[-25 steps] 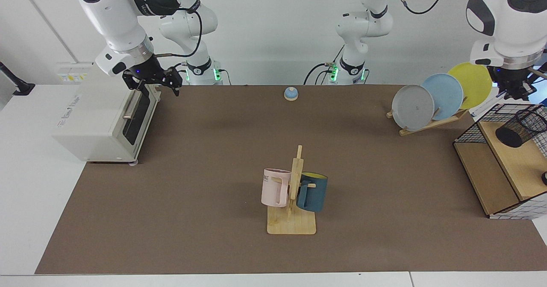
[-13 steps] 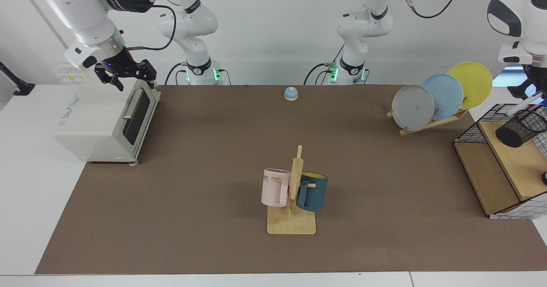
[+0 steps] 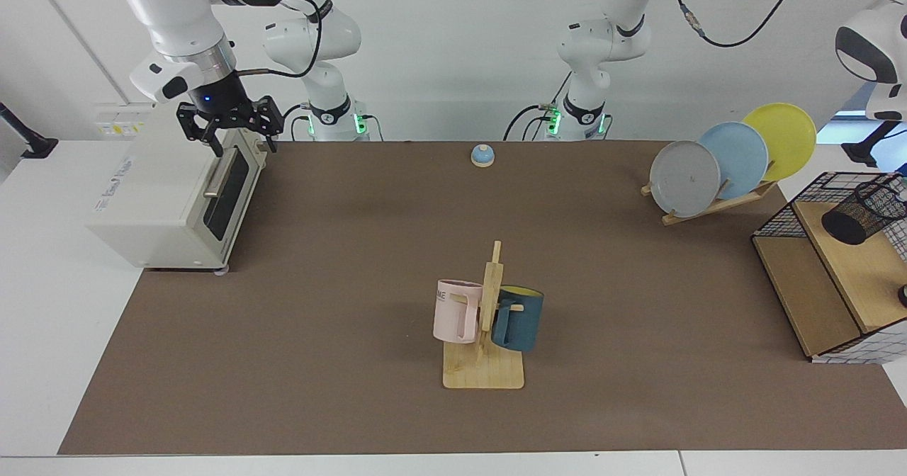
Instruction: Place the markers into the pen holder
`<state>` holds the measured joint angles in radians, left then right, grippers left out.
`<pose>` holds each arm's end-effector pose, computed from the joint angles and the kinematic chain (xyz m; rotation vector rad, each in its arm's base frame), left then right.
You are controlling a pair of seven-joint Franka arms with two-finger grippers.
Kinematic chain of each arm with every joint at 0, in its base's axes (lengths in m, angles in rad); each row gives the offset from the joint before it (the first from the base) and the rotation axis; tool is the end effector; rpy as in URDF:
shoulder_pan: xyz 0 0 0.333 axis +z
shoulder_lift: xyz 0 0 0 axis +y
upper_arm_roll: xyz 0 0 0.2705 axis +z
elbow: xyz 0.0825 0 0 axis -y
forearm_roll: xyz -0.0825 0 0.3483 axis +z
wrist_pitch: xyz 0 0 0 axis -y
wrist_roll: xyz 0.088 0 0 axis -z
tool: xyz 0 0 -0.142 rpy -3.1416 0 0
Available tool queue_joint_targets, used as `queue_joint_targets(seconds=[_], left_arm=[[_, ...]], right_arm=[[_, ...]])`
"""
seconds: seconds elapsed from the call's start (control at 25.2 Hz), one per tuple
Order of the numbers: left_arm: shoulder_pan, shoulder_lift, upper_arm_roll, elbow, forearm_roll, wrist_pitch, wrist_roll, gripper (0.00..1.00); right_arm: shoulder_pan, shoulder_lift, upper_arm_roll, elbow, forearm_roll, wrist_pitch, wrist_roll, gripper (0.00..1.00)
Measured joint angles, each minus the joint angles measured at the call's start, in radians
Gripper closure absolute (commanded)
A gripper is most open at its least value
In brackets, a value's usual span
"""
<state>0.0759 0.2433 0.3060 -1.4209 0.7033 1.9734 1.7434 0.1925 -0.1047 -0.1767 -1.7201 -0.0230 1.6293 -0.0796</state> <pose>0.5664 0.2719 0.5503 -1.7242 1.7094 0.6576 0.4958 0.0014 0.5359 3.1328 0.1527 0.0190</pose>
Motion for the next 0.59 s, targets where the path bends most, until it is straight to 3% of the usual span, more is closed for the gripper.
queue_joint_targets(seconds=[0.44,0.48,0.52,0.56,0.59], left_arm=[[0.013,0.057,0.000,-0.001,-0.001,0.001,-0.004,1.00],[0.013,0.062,0.000,-0.002,-0.001,0.001,-0.008,0.78],[0.013,0.066,0.000,-0.004,-0.001,0.000,-0.013,0.42],[0.013,0.069,0.000,-0.005,-0.001,0.000,-0.016,0.00],[0.013,0.071,0.000,-0.006,-0.001,0.000,-0.018,0.00]], right_arm=[[-0.001,0.000,0.000,0.004,0.000,0.001,0.000,0.00],[-0.001,0.000,-0.001,0.004,0.000,0.001,0.000,0.00],[-0.001,0.000,-0.001,0.004,0.000,0.001,0.000,0.00],[-0.001,0.000,-0.001,0.004,0.000,0.001,0.000,0.00],[-0.001,0.000,-0.001,0.004,0.000,0.001,0.000,0.00]])
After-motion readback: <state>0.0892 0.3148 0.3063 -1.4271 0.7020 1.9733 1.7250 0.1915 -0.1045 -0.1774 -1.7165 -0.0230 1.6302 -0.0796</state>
